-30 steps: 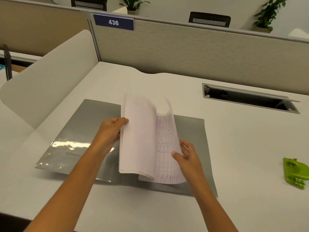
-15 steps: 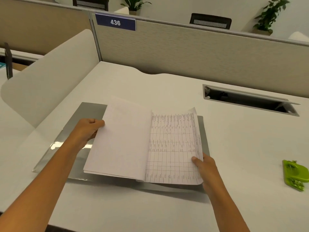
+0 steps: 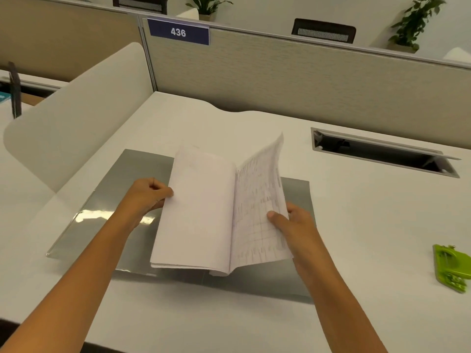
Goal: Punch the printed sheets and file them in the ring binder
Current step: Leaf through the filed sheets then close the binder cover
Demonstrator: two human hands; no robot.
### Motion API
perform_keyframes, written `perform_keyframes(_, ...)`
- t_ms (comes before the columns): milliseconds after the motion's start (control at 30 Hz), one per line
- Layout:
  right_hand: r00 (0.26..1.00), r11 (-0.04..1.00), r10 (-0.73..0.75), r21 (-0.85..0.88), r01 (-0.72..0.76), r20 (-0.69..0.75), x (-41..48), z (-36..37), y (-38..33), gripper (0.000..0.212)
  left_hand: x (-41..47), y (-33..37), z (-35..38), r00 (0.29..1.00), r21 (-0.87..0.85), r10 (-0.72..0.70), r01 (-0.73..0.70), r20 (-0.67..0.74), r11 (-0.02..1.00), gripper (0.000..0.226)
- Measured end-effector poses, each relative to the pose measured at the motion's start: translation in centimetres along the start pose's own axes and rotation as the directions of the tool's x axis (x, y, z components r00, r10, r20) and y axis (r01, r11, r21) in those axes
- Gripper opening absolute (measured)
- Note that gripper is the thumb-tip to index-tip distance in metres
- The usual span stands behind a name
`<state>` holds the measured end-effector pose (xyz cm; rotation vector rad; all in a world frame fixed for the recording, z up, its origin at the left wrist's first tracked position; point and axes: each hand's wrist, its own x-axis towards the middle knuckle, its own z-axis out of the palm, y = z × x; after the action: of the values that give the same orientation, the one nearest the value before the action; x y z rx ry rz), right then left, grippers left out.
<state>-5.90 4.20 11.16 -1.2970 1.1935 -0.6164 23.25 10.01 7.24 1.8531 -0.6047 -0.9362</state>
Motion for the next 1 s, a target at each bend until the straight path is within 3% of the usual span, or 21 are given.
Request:
perform_keyframes(133, 0.992, 0.989, -0.099, -0.101, 0.107, 0.082, 0.5, 3.4, -1.2, 0.023, -0.2, 0.2, 0.8, 0.998, -0.052, 0.061, -0.061, 0.000, 0.997, 0.023)
perform_keyframes(400, 0.951, 0.901, -0.141, -0.363, 0.239, 0.274, 0.8, 8.7, -1.8, 0.033, -1.0, 1.5, 2.1, 0.980, 0.123, 0.199, -0.198, 0.006, 0.972, 0.029)
perform_keyframes(467, 0.941, 0.862, -0.142, -0.428, 0.270, 0.308, 0.5, 9.8, -1.6, 0.034, -0.9, 1.8, 2.5, 0.983, 0.154, 0.182, -0.176, -0.024, 0.972, 0.020)
perform_keyframes(600, 0.913, 0.827, -0.147, -0.459, 0.325, 0.382, -0.1, 11.4, -1.3, 0.041, -0.7, 2.3, 3.6, 0.994, 0.177, 0.054, -0.037, -0.094, 0.984, 0.055)
perform_keyframes(667, 0.899, 0.843, -0.151, -0.422, 0.335, 0.412, -0.1, 11.9, -1.1, 0.042, -0.9, 2.1, 3.9, 0.991, 0.247, 0.097, -0.071, -0.095, 0.966, 0.045)
perform_keyframes(767, 0.915, 0.895, -0.155, -0.339, 0.289, 0.372, 0.1, 11.8, -0.3, 0.046, -1.0, 1.9, 3.6, 0.988, 0.288, 0.123, -0.091, -0.094, 0.953, 0.024)
perform_keyframes(867, 0.964, 0.917, -0.152, -0.332, 0.220, 0.219, 1.6, 10.8, 1.6, 0.050, -0.7, 1.7, 2.7, 0.990, 0.231, 0.096, -0.071, -0.102, 0.970, 0.024)
perform_keyframes(1000, 0.976, 0.880, -0.195, -0.421, 0.219, 0.099, 4.7, 8.8, 6.1, 0.047, 0.2, 1.3, 1.2, 0.996, 0.122, 0.026, -0.015, -0.085, 0.992, 0.023)
